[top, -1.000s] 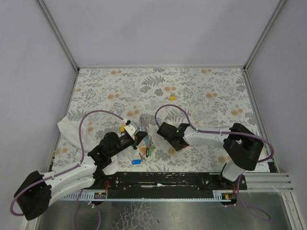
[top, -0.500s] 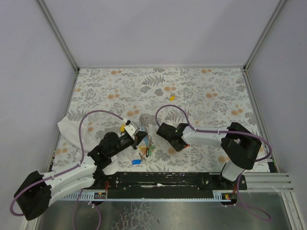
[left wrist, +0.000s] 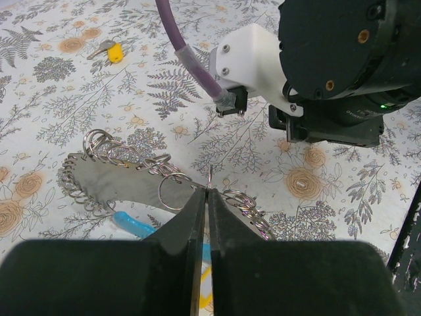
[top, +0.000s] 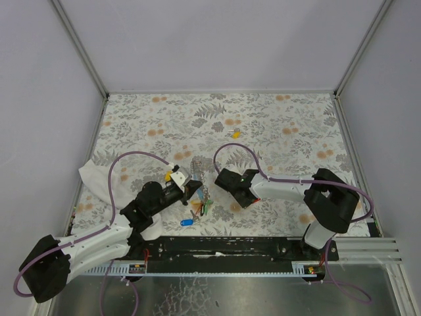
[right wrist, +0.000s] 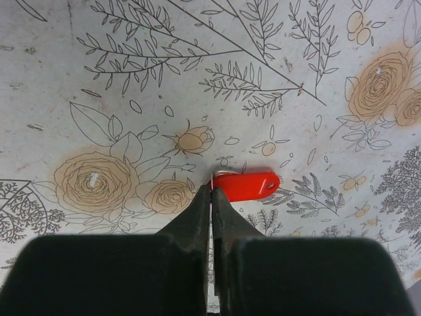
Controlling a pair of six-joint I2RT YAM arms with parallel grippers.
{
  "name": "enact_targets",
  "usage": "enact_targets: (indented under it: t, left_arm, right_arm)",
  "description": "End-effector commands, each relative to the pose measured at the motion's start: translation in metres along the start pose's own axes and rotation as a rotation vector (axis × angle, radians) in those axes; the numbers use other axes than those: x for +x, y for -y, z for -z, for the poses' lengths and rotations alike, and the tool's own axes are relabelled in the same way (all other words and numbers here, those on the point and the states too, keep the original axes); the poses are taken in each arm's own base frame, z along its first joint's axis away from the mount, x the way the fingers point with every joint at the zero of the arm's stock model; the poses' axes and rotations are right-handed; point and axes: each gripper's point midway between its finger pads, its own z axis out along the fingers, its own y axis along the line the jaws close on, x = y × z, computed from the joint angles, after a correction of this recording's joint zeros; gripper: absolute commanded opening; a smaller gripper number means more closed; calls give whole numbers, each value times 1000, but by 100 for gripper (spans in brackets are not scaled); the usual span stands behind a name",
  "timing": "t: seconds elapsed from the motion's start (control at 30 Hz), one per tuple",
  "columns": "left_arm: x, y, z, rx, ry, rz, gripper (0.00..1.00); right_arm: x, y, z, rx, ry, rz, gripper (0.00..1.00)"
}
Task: Put the keys on the keyring
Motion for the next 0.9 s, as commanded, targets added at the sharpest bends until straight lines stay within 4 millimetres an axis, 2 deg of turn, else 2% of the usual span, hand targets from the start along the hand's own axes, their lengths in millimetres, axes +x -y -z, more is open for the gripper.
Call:
enact_targets:
  t: [0.0, 0.17, 0.53, 0.77, 0.87]
  left_arm:
    - [-37, 2, -2, 19, 115, -24, 0]
    - [-41, 14, 1, 89, 146, -50, 0]
    - [-42, 49, 4, 299, 171, -115, 0]
    - [-40, 67, 5, 416, 164, -129, 0]
    - [-39, 73, 5, 456, 156, -130, 0]
  right_arm:
    - [-17, 0, 19, -27, 91, -13, 2]
    - [-34, -5, 35, -119, 213, 30, 0]
    - [-70, -20, 94, -343, 661, 279, 0]
    - [-71, -39, 125, -477, 879, 432, 0]
    - [-68, -47, 130, -523, 927, 488, 0]
